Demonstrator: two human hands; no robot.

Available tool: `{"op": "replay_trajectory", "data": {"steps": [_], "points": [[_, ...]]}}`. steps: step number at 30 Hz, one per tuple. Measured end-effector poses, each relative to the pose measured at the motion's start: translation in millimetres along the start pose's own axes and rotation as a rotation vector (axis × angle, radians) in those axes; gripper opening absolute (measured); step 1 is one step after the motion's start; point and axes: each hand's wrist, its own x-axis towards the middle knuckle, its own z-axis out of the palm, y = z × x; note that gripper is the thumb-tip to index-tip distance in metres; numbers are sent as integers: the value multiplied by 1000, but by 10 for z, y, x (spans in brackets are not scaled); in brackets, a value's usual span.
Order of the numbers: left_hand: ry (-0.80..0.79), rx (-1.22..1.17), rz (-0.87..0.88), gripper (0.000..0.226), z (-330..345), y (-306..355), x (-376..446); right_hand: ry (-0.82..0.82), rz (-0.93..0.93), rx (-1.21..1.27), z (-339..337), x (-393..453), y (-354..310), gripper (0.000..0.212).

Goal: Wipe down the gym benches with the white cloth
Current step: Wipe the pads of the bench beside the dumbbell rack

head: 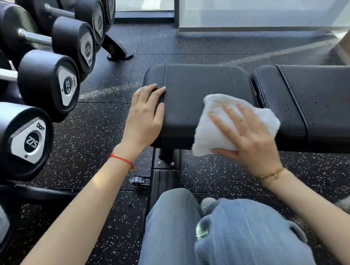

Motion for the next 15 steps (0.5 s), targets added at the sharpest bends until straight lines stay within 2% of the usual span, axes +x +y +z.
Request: {"op": "replay_trajectory", "data": {"steps": [3, 8, 15], "points": [[5, 8, -5, 47, 7, 1, 3, -50, 21, 68, -31, 103, -37, 78], [2, 14, 0, 48, 7, 2, 8, -134, -64, 143, 39, 506, -446, 85], [18, 6, -2, 45, 15, -13, 6, -112, -22, 161, -66, 129, 55, 85]]}}
